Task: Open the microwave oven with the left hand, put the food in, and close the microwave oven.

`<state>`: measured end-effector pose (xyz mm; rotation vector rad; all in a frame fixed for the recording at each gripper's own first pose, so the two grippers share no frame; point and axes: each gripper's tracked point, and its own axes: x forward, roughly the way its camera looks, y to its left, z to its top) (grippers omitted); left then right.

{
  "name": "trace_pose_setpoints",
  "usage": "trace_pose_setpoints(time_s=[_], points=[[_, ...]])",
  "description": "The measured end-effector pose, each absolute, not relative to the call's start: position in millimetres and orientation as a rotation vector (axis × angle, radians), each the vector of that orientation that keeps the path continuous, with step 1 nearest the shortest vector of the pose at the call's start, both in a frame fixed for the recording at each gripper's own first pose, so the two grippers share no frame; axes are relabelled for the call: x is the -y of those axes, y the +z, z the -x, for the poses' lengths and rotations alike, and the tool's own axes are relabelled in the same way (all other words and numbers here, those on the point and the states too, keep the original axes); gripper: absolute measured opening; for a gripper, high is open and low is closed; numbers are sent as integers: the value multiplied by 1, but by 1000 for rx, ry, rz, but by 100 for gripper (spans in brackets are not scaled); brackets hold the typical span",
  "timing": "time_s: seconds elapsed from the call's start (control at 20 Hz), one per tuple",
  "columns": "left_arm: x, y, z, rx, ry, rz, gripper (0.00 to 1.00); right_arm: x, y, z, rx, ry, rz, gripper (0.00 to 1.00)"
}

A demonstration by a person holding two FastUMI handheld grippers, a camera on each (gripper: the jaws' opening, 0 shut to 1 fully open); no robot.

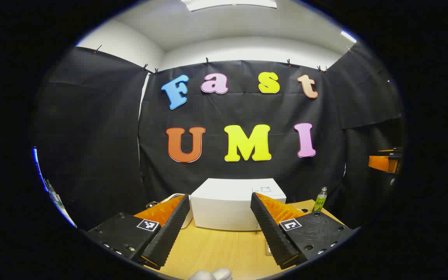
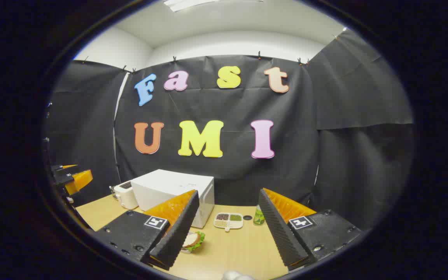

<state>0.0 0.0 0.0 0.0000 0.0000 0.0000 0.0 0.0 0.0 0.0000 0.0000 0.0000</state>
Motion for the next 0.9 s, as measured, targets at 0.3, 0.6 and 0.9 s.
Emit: trace_pose_setpoints(time_s=[0.3,0.6,0.9], points=[[1,1,-6,3,2,-6,96,-4,1,-3,-1,16,4,98],[2,-3,-12,-1,8,-10,96,-4,1,-2,-2,12,12,98],[16,-37,-46,-25,-16,-19,96,-3,4,-5,6,10,15,98]])
